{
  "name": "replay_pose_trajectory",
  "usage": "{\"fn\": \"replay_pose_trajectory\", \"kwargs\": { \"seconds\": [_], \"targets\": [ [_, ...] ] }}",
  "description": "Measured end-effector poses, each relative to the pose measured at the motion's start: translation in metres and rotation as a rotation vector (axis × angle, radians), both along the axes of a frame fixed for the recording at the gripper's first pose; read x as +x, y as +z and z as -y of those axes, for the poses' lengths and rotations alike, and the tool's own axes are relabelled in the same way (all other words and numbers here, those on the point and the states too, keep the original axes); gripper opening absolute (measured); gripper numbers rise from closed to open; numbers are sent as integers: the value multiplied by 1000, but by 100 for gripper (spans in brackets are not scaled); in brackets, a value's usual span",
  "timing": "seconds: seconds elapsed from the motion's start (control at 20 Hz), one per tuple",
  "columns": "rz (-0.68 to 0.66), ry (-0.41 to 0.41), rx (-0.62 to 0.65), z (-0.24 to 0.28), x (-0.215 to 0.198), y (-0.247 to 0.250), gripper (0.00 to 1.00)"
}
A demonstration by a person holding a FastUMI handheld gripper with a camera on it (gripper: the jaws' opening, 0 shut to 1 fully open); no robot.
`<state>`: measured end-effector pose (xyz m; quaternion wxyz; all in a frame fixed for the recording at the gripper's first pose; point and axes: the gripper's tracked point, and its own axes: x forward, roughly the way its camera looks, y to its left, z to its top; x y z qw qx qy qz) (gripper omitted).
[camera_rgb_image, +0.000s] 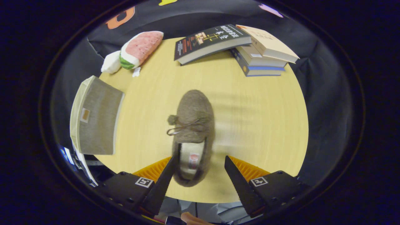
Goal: Open the storage box then place both shoes into the box .Put the left shoe in first, then the right shoe, with the right side of both shoes facing outward in a uniform manner.
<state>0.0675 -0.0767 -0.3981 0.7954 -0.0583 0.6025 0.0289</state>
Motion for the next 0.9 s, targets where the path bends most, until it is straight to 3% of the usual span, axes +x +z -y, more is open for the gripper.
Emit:
{"fn": "replay_pose_trajectory", "kwargs": {
  "seconds": [0.3, 0.5, 0.55, 0.6, 0.7, 0.9],
  "targets": [
    [49, 8, -127, 31, 23, -33, 96],
    [-8, -18, -8, 11, 19, -47, 59],
    [-13, -10, 20, 5, 19, -50, 43],
    [-19, -1, 51, -1, 17, -50, 38],
    [-14, -5, 47, -2, 17, -51, 12],
    [-89, -177, 126, 0, 7, -48, 1]
  ]
}}
